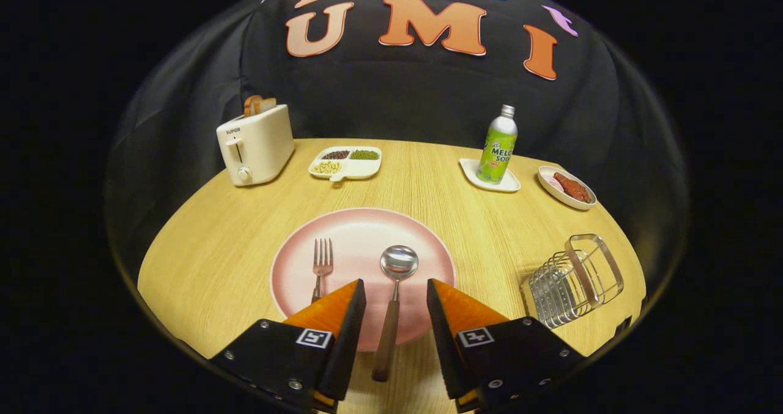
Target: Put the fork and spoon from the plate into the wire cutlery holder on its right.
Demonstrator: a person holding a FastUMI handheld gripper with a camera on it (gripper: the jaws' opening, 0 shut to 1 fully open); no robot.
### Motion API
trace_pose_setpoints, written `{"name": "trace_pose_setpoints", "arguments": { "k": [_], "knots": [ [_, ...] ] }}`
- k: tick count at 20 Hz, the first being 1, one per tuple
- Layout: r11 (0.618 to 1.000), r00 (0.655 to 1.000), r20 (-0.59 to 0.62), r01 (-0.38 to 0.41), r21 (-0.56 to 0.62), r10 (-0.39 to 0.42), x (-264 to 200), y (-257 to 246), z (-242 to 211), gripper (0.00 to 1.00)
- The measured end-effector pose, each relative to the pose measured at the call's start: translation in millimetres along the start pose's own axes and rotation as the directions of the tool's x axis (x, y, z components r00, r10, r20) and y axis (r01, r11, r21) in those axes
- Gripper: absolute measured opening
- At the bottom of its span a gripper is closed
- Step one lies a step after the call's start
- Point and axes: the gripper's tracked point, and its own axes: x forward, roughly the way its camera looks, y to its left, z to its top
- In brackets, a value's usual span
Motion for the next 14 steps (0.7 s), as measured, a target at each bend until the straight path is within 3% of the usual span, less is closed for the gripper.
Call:
{"name": "trace_pose_setpoints", "arguments": {
  "k": [4, 7, 12, 14],
  "knots": [
    [1.000, 0.998, -0.055, 0.005, -0.001, -0.005, 15.8, 1.0, -10.8, 0.41],
    [1.000, 0.995, -0.098, 0.005, -0.016, -0.006, 23.0, 1.9, -19.2, 0.34],
    [1.000, 0.991, -0.133, 0.010, 0.011, -0.009, 24.2, -2.5, -21.9, 0.08],
    [0.999, 0.991, -0.136, -0.002, 0.038, 0.007, 19.5, -4.3, -17.9, 0.05]
  ]
}}
